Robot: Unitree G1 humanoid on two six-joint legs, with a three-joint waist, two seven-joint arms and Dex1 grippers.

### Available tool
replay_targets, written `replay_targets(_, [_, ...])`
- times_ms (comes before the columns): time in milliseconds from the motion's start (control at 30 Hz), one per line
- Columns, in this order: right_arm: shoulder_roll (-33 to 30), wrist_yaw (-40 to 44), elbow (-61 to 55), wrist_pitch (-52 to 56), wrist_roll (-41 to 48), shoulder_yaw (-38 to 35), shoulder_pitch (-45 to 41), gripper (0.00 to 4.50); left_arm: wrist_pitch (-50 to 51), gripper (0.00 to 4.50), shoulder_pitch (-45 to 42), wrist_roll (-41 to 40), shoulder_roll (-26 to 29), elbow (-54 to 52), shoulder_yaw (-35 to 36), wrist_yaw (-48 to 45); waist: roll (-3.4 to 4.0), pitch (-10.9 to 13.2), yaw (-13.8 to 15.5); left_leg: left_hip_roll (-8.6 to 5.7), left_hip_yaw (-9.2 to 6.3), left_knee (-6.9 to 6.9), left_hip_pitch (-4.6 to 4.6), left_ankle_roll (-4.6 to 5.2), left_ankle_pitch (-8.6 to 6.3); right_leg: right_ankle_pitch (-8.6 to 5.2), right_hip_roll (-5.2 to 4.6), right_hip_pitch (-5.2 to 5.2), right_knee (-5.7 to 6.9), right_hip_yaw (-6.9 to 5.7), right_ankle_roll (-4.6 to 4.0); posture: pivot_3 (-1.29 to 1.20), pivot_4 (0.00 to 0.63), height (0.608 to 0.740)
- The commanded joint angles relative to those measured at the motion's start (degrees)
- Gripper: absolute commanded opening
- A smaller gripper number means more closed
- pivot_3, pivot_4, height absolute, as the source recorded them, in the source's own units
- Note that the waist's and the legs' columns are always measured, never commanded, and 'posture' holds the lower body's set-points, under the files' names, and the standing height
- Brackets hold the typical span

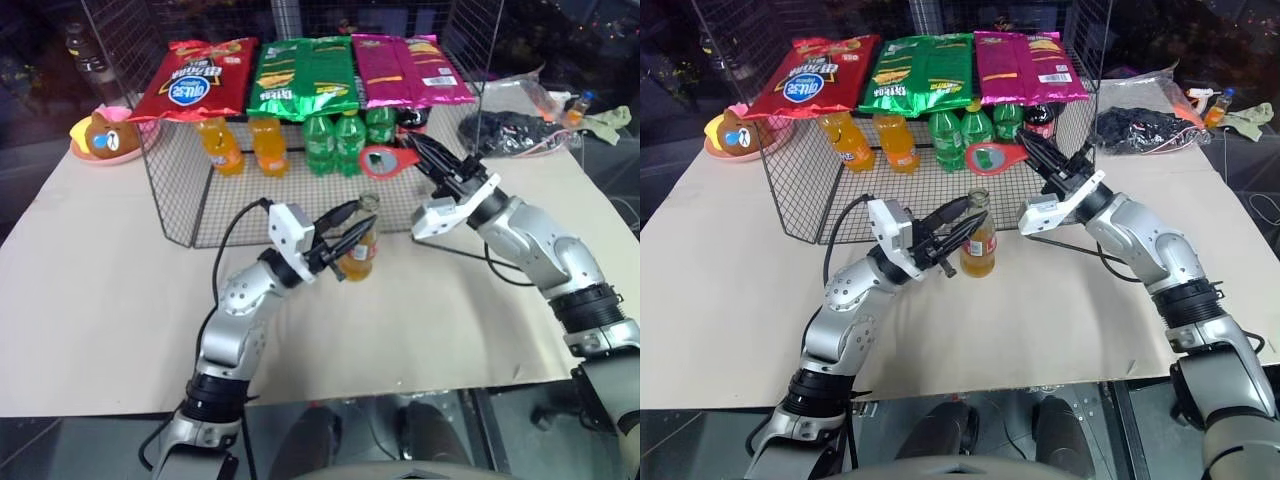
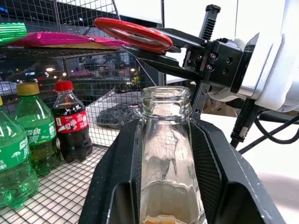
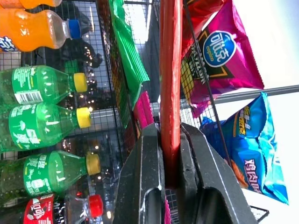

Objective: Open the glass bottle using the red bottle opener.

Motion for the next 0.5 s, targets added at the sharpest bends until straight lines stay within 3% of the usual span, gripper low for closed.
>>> replay_targets(33, [0.9, -0.9, -1.3, 1.4, 3.9, -3.0, 0.8, 0.00, 3.4, 1.17, 3.0, 2.0, 1.0, 3.3, -1.7, -0.2, 0.00, 0.0, 0.0, 0.00, 0.00, 0.00, 0.00, 0.00, 0.00, 0.00, 0.00, 0.00, 0.00, 0.00, 0.00, 0.00, 0.150, 0.740])
replay_targets(433, [3.1, 1.0, -0.6, 4.2, 10.6, -4.7, 3.1, 0.00, 1.7, 1.17, 3.6, 2.6, 1.1, 3.1, -1.5, -0.2, 0.00, 0.0, 0.0, 0.01, 0.01, -0.02, 0.00, 0.00, 0.00, 0.00, 0.00, 0.00, -0.02, 0.01, 0.00, 0.00, 0.150, 0.740])
replay_targets(467, [3.2, 1.1, -0.7, 4.3, 10.9, -4.8, 3.2, 0.00, 1.6, 2.02, 3.7, 2.6, 1.1, 3.1, -1.5, -0.2, 0.01, 0.0, 0.0, 0.01, 0.01, -0.02, 0.00, 0.00, 0.00, 0.00, 0.00, 0.00, -0.02, 0.01, 0.00, 0.00, 0.150, 0.740])
replay_targets(500, [3.3, 1.2, -0.7, 4.4, 11.1, -4.8, 3.3, 0.00, 1.5, 2.28, 3.7, 2.7, 1.1, 3.0, -1.5, -0.1, 0.01, 0.0, -0.1, 0.00, 0.02, -0.02, 0.00, 0.00, 0.00, 0.00, 0.00, 0.00, -0.02, 0.01, 0.00, 0.00, 0.150, 0.740])
